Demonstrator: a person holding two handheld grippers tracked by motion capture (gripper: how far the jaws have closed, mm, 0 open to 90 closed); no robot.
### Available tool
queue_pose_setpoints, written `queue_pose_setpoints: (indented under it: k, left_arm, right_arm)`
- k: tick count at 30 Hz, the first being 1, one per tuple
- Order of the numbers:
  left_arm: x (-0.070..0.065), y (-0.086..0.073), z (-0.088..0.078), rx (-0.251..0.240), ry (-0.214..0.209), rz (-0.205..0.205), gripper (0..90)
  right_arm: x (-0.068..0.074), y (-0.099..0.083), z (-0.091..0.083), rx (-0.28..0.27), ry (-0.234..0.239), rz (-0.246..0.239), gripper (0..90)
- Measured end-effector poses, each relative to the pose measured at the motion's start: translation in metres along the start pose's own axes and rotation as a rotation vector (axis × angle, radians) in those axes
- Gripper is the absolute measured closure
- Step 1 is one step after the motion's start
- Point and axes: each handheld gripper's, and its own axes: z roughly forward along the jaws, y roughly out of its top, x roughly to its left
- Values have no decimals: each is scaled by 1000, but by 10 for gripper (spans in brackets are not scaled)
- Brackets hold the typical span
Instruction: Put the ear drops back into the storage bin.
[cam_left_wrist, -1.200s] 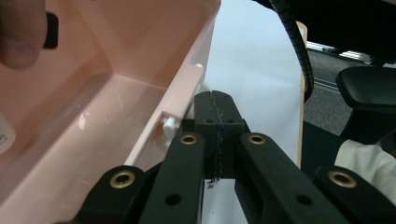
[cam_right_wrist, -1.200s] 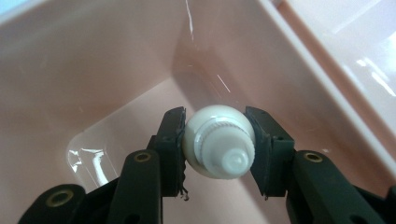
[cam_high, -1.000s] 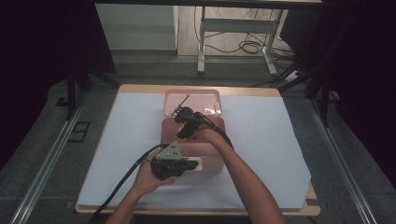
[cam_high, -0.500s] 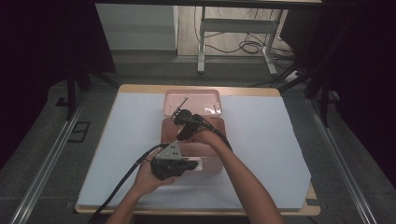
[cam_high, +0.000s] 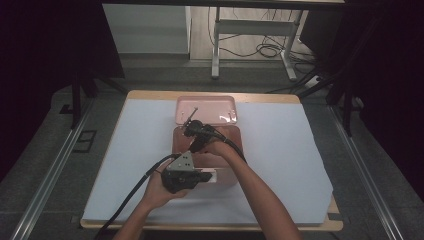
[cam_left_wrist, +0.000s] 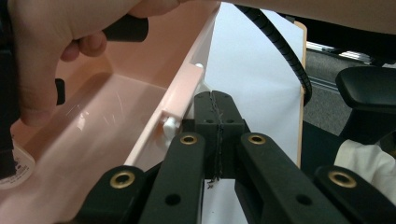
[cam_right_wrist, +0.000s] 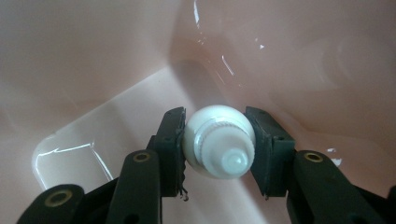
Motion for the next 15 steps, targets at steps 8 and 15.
queue_pose_setpoints:
  k: [8, 15]
  left_arm:
    - [0, 0, 0, 0, 0, 0, 900]
    - [0, 0, 0, 0, 0, 0, 900]
  right_arm:
    - [0, -1, 6, 24, 3, -13, 595]
    - [-1, -3, 7, 28, 2, -8, 595]
